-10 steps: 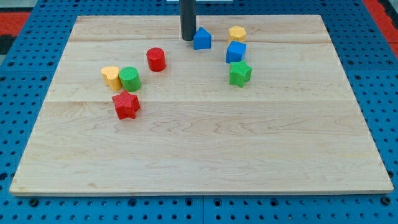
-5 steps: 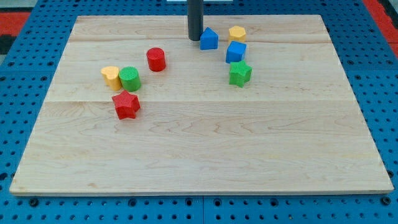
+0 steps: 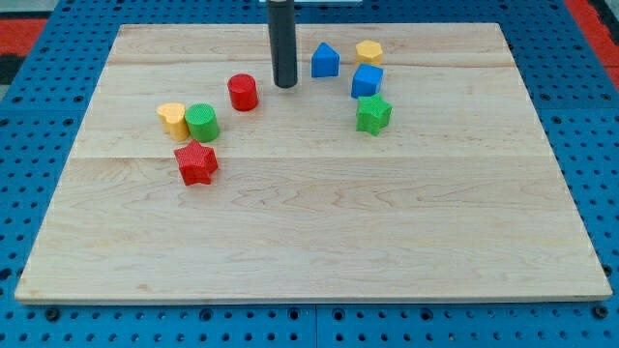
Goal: Push the blue triangle up a bit
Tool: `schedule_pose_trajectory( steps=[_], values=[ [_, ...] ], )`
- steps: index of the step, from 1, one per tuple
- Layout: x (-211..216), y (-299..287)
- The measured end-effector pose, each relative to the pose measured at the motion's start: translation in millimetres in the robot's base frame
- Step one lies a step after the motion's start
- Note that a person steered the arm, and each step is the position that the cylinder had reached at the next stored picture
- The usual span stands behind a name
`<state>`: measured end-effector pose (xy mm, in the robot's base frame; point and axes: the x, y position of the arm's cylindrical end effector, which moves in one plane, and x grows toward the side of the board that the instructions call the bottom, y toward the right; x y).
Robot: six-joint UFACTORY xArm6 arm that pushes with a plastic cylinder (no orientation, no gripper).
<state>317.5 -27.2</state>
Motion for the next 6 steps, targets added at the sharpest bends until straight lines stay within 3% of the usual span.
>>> schedule_pose_trajectory(
  steps=[3,6],
  values=[
    [1.9,42.8],
    [-9.7,47.3]
  ],
)
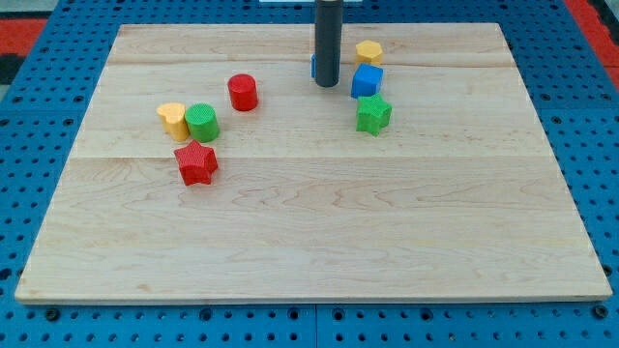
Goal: Push the blue triangle up a bit
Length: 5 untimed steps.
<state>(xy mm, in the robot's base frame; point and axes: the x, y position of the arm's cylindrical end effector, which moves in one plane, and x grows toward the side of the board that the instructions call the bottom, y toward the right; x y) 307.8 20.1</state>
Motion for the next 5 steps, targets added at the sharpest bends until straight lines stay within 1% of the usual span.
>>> schedule_pose_trajectory(
  steps=[5],
  values=[
    [-11.3,0.0]
  ],
)
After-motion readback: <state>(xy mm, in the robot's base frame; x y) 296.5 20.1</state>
